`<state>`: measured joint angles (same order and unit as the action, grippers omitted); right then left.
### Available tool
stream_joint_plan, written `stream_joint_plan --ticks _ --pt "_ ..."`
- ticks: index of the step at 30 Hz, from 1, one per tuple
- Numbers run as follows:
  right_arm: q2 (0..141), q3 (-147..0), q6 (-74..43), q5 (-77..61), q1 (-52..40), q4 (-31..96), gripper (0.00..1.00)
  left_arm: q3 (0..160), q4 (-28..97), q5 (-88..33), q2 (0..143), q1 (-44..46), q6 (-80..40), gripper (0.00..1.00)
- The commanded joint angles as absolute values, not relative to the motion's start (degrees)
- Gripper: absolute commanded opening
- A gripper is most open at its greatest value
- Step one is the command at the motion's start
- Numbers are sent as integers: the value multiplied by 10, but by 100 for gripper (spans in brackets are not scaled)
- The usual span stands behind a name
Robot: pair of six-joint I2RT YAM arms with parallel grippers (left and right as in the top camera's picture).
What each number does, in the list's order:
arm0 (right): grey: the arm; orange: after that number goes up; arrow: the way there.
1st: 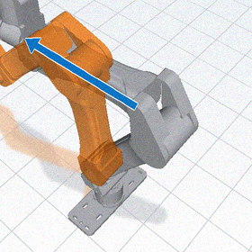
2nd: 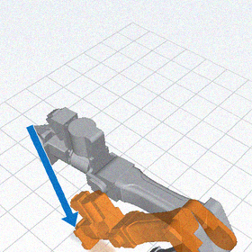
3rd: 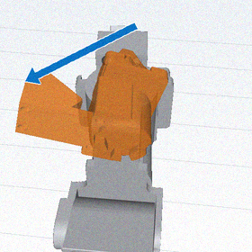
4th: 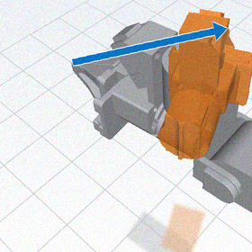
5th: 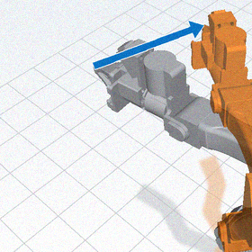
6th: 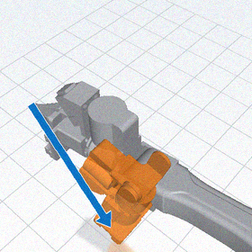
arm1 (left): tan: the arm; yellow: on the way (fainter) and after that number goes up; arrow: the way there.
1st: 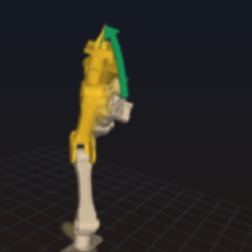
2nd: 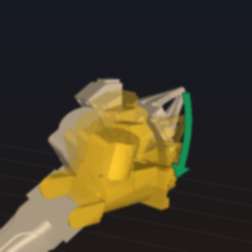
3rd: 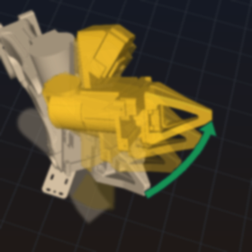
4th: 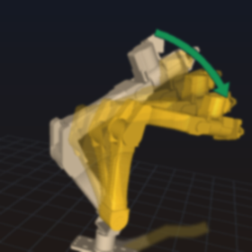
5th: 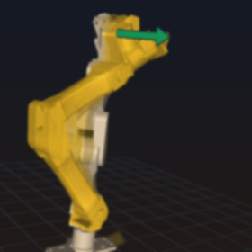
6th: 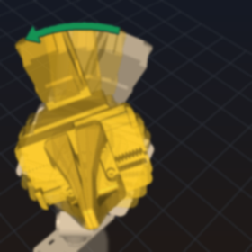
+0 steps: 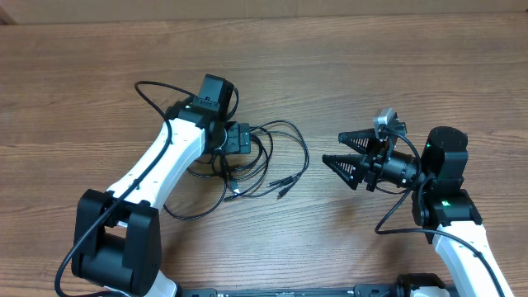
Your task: Untangle cables
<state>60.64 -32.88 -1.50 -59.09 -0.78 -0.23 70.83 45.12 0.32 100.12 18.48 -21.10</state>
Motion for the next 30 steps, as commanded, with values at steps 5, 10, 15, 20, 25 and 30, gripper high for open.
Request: stream_joint_plan --ticks 5,10,15,20,25,30 --pt "602 -334 -15 -590 -7 -1 79 701 447 38 1032 196 -212 100" --pt "602 -334 -15 -590 -7 -1 79 701 435 15 1080 197 -212 100" --pt "602 -334 -15 -590 -7 -1 77 702 418 6 1091 196 -213 93" --pt "602 -334 -15 -590 -7 0 76 702 413 0 1091 196 -213 67" --pt "602 -334 -15 -590 -7 0 75 702 414 0 1091 197 -213 63" --pt "602 -334 -15 -590 -7 3 75 702 413 2 1091 196 -213 67"
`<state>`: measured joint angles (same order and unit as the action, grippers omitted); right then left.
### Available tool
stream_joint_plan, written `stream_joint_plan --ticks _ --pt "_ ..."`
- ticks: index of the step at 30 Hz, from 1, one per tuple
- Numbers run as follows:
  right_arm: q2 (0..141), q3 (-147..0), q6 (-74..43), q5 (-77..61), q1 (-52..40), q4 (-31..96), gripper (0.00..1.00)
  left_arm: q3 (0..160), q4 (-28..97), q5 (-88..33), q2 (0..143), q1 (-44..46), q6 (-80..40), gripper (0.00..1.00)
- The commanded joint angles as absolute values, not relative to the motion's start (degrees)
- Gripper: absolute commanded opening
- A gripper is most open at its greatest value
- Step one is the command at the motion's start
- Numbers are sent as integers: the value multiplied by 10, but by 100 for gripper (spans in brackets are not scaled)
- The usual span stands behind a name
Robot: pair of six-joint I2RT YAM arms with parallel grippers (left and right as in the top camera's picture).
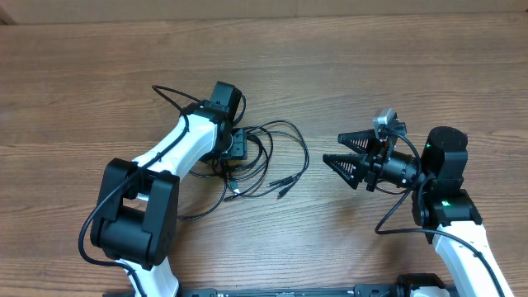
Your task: Untangle cables
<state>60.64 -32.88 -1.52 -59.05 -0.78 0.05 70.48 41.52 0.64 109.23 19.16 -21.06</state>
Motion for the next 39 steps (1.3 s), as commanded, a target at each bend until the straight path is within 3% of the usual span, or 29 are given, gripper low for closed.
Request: stream_joint_plan --ticks 1,6,9,10,20,29,37,39 --pt "602 -334 -15 -590 -7 4 74 702 413 2 1092 196 -213 67" --pt "602 -334 -15 -590 -7 6 73 702 413 5 1095 196 -213 61" --pt "602 -334 -15 -589 -7 6 72 702 411 6 1095 196 -213 42" --pt "602 -334 -15 -589 -7 6 72 702 410 6 1095 196 -213 40" --pt "602 -334 -15 -589 -7 6 71 702 406 6 1108 196 -213 49" --pt "602 -334 -15 -579 -7 6 70 702 404 6 1113 196 -212 36" --pt "602 -334 -15 -579 -7 6 70 702 405 6 1113 196 -213 7" --pt "602 -334 -15 -579 -7 6 69 702 405 6 1113 196 -213 4"
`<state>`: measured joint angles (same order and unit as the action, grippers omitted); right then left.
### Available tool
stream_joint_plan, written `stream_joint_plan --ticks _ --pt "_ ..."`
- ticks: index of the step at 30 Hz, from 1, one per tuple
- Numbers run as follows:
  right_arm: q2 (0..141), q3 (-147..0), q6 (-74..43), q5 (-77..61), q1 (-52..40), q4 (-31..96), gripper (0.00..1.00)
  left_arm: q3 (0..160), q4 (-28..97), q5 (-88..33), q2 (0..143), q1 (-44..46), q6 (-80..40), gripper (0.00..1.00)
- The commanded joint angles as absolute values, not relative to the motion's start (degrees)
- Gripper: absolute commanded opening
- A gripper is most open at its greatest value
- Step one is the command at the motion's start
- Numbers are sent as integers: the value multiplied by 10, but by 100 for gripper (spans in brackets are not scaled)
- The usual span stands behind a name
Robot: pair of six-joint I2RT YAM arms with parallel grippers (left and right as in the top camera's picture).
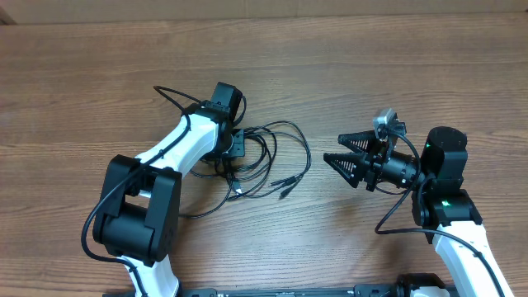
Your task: Untangle cables
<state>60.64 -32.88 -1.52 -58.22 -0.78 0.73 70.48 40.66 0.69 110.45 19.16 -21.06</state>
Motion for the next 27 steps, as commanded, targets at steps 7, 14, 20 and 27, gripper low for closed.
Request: stream_joint_plan --ticks 7,14,20,27 --pt "602 -334 -15 -579 -7 6 67 734 440 -7 1105 195 -217 4" --pt "602 -334 -15 -579 -7 6 68 860 534 -39 1080 195 -219 4" --pt "602 -334 -15 -579 -7 6 68 975 588 -99 1057 197 -248 4" --pt "602 -334 -15 -579 -7 6 74 1025 598 -241 1044 201 -266 4"
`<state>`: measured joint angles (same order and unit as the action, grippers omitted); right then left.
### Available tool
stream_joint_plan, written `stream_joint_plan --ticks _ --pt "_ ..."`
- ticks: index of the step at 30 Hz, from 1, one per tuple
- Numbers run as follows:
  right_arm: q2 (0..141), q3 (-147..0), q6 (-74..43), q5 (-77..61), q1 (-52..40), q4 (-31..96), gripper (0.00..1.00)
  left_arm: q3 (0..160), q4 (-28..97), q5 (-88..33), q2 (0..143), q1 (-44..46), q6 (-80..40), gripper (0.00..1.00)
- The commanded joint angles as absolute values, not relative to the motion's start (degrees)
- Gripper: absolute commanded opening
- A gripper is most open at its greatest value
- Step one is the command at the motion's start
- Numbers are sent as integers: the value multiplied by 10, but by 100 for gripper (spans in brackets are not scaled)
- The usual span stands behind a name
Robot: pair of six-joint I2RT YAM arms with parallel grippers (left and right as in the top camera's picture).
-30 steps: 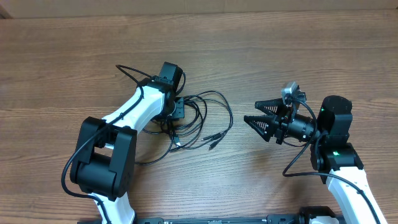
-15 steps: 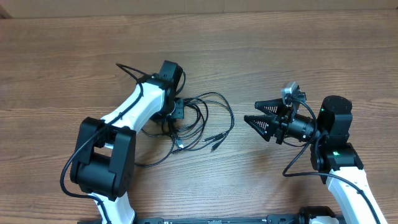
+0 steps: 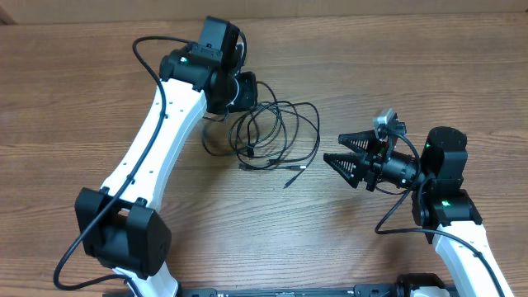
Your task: Untangle cables
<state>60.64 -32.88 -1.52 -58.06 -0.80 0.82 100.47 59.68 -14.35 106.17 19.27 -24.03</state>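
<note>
A tangle of thin black cables (image 3: 276, 136) hangs in loops from my left gripper (image 3: 242, 91), which is shut on the bundle's upper end and held toward the far side of the table. Loose plug ends (image 3: 293, 172) trail onto the wood below the loops. Right of the tangle, my right gripper (image 3: 340, 152) points at it from a short gap away. It is open, with nothing between its fingers (image 3: 356, 139).
The wooden table (image 3: 82, 99) fills the view, with its far edge along the top. The left arm's own cable (image 3: 148, 41) arcs above its forearm. The right arm's cable (image 3: 396, 219) loops near its base at the lower right.
My left gripper has moved from the table's middle toward the far side. The cable bundle came with it, and the long loop that lay to the lower left is drawn in. My right arm stayed still.
My left gripper was down on the tangle's black block at mid-table. At the two following moments it was still there, with the arm swung closer and the cables barely shifted. Now it holds the bundle farther back, loops dangling. My right gripper stayed open throughout.
</note>
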Motion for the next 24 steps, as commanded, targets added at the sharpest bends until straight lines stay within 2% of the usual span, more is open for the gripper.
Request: stream_joint_plan --ticks 1,7,12,15,16,19,24 --pt "602 -334 -15 -579 -7 6 74 1026 594 -275 1040 202 -286 4" --pt "602 -334 -15 -579 -7 6 74 1028 574 -408 1029 205 -305 4" --pt "602 -334 -15 -579 -7 6 74 1028 507 -538 1014 205 -375 4" --pt "602 -334 -15 -579 -7 10 74 1028 442 -608 1010 202 -469 4" --pt "602 -334 -15 -579 -7 15 74 1028 397 -641 1010 198 -545 4" --pt "602 -334 -15 -579 -7 23 74 1028 354 -646 1010 188 -657 4" --pt "602 -334 -15 -579 -7 23 74 1028 327 -641 1010 153 -778 4"
